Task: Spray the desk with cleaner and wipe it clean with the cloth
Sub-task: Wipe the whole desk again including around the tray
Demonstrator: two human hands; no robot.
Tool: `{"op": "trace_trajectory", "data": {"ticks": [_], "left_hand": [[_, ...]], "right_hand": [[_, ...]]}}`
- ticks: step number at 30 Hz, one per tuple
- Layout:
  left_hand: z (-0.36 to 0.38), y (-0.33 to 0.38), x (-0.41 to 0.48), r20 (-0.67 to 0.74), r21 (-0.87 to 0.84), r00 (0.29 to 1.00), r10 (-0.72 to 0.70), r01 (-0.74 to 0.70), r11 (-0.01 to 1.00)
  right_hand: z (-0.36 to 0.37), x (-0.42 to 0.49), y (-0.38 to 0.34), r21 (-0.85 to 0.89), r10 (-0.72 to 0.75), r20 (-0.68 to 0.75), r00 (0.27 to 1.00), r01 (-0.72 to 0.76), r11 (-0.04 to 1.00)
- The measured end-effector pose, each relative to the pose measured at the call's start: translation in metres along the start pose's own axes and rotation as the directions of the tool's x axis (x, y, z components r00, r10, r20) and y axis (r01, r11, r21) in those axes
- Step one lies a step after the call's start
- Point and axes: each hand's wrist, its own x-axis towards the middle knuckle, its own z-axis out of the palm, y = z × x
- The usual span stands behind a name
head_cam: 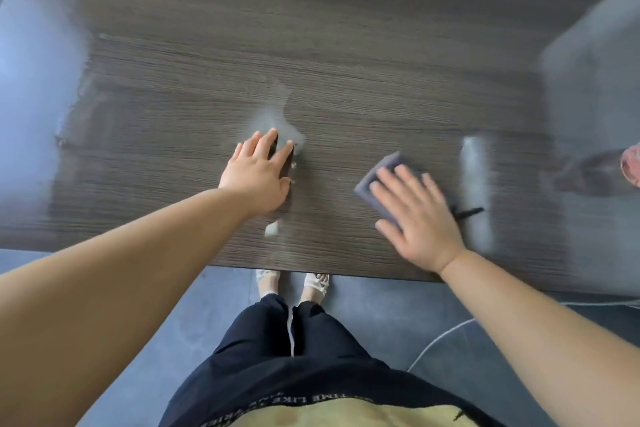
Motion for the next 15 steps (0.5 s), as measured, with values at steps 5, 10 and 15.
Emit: {"op": "trace_trajectory", "data": {"ticks": [5,10,15], "left_hand": [[0.006,0.001,0.003,0.001,0.038,1.000,0.002,-0.002,0.999],[0.005,-0.003,0.007,-0.023,-0.033,0.999,0.026,-0.027,0.999],[0.007,-0.016,-0.010,-0.156,-0.154,0.988,0.019,-0.043,0.987]], "right_hand": [[-0.003,0.013,-0.040,0.065,0.627,-0.029,0.779,-0.624,0.778],[0.000,0.006,-0.107,0.063,0.073,0.018,0.997,-0.074,0.995],[0.000,-0.021,-0.040,0.009,0.147,0.027,0.989,-0.147,0.989]]}}
